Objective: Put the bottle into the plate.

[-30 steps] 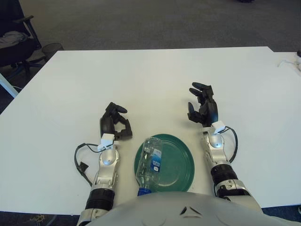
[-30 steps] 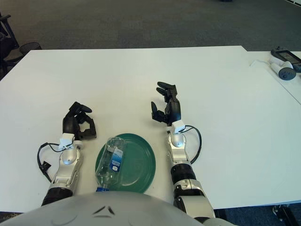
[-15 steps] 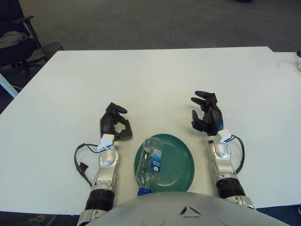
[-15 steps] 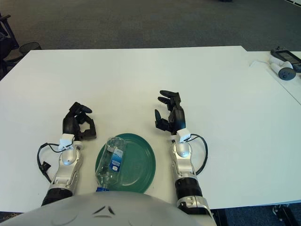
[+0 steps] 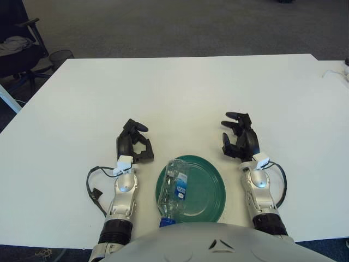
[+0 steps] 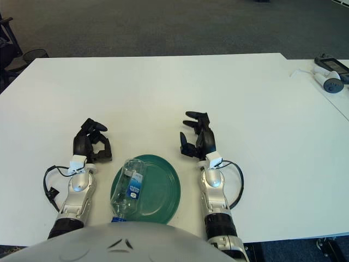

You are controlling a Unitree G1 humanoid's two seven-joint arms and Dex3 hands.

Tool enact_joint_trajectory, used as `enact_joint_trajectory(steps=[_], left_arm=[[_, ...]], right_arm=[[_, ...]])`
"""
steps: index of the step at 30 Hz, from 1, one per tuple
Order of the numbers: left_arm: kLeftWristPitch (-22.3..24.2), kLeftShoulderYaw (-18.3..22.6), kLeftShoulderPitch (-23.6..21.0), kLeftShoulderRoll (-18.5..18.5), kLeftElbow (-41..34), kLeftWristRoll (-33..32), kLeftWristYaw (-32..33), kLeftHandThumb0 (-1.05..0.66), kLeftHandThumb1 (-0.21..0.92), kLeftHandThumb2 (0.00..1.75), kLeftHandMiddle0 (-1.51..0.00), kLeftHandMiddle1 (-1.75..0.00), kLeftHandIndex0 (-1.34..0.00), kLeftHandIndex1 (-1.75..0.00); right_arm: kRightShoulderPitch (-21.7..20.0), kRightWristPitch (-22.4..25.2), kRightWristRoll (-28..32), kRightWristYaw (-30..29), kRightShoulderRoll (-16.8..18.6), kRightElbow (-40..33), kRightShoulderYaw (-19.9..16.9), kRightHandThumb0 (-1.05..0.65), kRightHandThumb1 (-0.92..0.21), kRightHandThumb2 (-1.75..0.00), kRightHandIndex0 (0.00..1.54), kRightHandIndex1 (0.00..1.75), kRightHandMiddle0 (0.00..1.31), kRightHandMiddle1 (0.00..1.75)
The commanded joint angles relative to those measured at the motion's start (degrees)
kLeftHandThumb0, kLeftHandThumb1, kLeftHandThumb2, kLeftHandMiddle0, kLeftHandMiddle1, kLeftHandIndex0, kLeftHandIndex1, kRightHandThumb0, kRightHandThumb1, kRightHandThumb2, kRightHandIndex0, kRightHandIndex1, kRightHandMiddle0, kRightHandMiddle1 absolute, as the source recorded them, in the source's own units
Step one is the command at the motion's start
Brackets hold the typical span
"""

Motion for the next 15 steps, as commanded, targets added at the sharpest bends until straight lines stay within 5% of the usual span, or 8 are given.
enact_joint_trajectory(steps=[1, 5, 15], left_arm=[[0.69, 0.16, 3.93, 0.24, 5.06, 0.65, -0.29, 0.0, -0.06, 1.75, -0.88, -1.75, -0.68, -1.75], [0.64, 0.26, 4.02, 0.26, 5.0, 0.33, -0.49, 0.0, -0.06, 1.75, -0.88, -1.75, -0.68, -1.75], [0.15, 0.48, 3.97, 0.12, 5.42, 0.83, 0.33, 0.0, -0.06, 1.75, -0.88, -1.75, -0.68, -1.75]], right_arm=[[4.45, 12.14, -1.44, -1.74, -0.09, -1.95, 0.13, 0.21, -0.67, -0.86, 0.23, 1.68, 0.0, 1.5], [4.63, 15.74, -2.57, -3.07, 0.16, -4.21, 0.54, 0.32, -0.76, -0.74, 0.26, 1.73, 0.0, 1.56], [5.48, 21.42, -3.67, -4.15, 0.33, -8.98, 1.63, 0.36, -0.72, -0.79, 0.3, 1.75, 0.0, 1.64]])
